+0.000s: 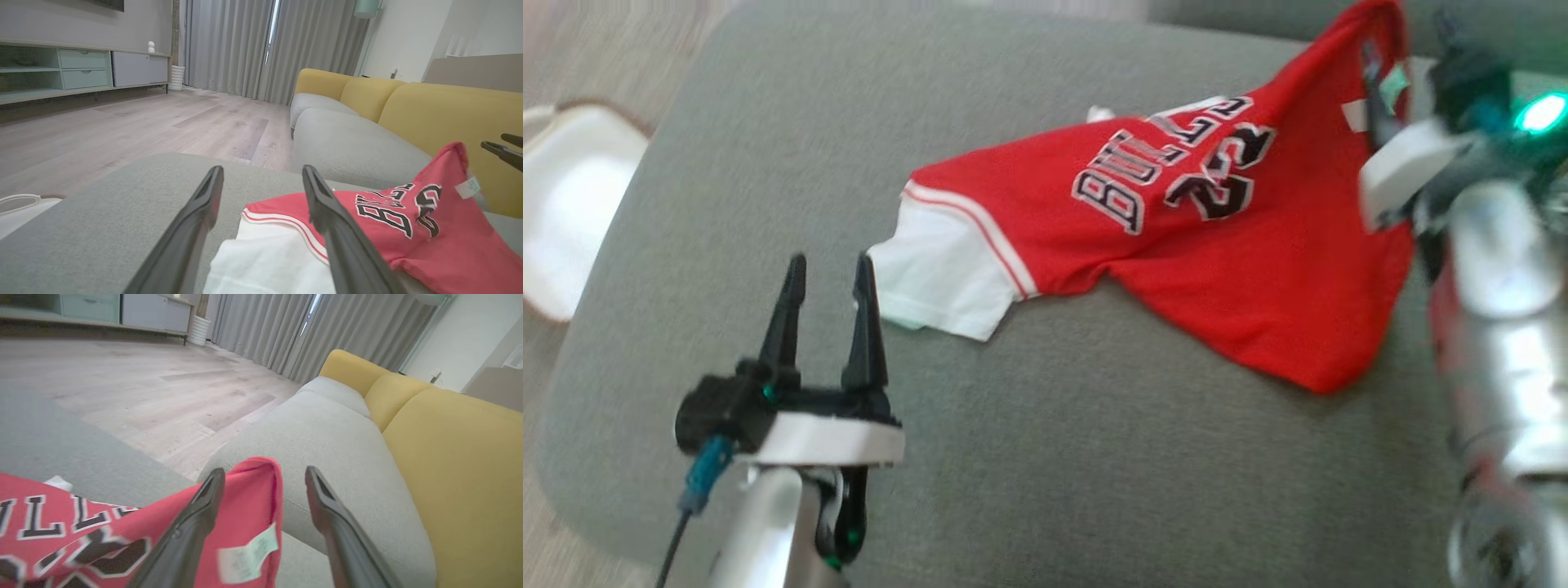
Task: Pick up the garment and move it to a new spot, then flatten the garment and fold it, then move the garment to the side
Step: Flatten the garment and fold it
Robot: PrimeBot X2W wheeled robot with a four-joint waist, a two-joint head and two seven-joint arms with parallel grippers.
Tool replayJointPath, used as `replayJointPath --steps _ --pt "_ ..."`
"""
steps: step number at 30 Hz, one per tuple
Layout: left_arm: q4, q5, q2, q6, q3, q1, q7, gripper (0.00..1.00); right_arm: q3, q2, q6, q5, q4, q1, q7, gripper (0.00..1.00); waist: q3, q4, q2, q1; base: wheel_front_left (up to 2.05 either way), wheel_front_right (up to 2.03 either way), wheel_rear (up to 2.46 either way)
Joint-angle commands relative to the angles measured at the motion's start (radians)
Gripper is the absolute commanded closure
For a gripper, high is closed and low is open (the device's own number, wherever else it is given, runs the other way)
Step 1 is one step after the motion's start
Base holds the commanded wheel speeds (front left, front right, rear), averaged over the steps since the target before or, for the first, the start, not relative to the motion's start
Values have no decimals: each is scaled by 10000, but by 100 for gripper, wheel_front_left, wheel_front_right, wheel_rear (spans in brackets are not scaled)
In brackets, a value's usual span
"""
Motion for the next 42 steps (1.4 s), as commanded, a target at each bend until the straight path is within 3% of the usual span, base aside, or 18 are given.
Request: replayJointPath --steps 1,14,23,42 --pt "-253 97 112 -15 421 44 -53 0 182 293 65 314 -695 104 -124 0 -503 -477 0 1 0 0 0" --pt "-129 339 112 132 769 876 -53 0 1590 621 65 4389 -4984 5319 -132 0 -1747 -1599 0 1 0 0 0" --pt "-195 454 112 156 1012 1347 -53 0 2180 623 65 5962 -6223 7860 -133 0 -2012 -2066 0 1 0 0 0" --pt "-305 525 112 65 1044 1284 -53 0 2393 624 65 6256 -6294 7991 -133 0 -1653 -2031 0 1 0 0 0"
